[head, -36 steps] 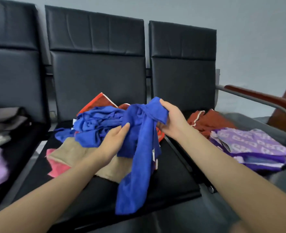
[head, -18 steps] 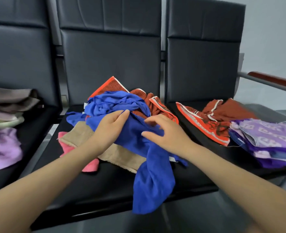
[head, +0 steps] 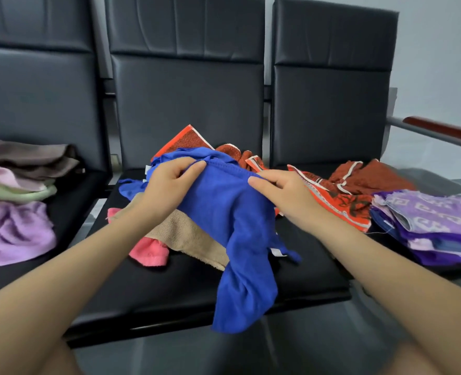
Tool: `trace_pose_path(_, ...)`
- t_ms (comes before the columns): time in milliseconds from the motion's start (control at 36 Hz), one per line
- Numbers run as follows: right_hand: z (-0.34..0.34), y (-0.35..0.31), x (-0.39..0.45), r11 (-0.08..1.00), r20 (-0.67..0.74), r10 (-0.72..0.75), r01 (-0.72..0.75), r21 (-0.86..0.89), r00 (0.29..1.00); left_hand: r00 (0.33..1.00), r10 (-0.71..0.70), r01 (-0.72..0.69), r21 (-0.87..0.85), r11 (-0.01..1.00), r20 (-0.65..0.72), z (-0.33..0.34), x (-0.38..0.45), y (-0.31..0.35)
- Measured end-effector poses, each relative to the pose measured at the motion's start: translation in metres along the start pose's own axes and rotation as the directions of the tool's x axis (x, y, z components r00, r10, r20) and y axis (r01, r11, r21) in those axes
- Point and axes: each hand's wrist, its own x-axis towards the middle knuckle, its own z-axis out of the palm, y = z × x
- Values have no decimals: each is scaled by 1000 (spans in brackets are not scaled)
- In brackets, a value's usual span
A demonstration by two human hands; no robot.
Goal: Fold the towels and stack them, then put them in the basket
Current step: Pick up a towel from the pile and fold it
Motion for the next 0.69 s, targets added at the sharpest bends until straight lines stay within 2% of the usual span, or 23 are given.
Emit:
trace_pose_path(56,-3,-10,0,994,-44,43,-38,100,998,998,58,-58,7,998,20,-7,-2,4)
trace_pose_path(139,-7,-16,2,965,-175,140,-95,245,975,983,59,-78,107,991,175,-17,-5,10)
trace_pose_path(250,-22,-28,6,879,-303,332,-176,444,893,914,-169,125,141,982,369,-28,-16,14)
trace_pose_path(306,-33,-36,5,819,-369,424,-176,546,827,883,-223,190,119,974,414,-37,-20,13)
trace_pose_path(361,-42,-40,2,778,-393,463,-151,610,795,896,-205,209,33,977,394,-47,-24,16)
trace_pose_path(444,-50,-43,-3,750,-386,478,-138,647,789,928,-195,241,-111,964,316,-58,-29,25)
trace_pose_path(556,-55,-51,-7,762,-369,480,-170,625,796,932,-261,339,-353,872,251,-66,-34,44)
trace_pose_path(694,-55,-71,-11,694,-135,492,-294,657,860,913,-372,395,-591,704,167,-80,-34,72)
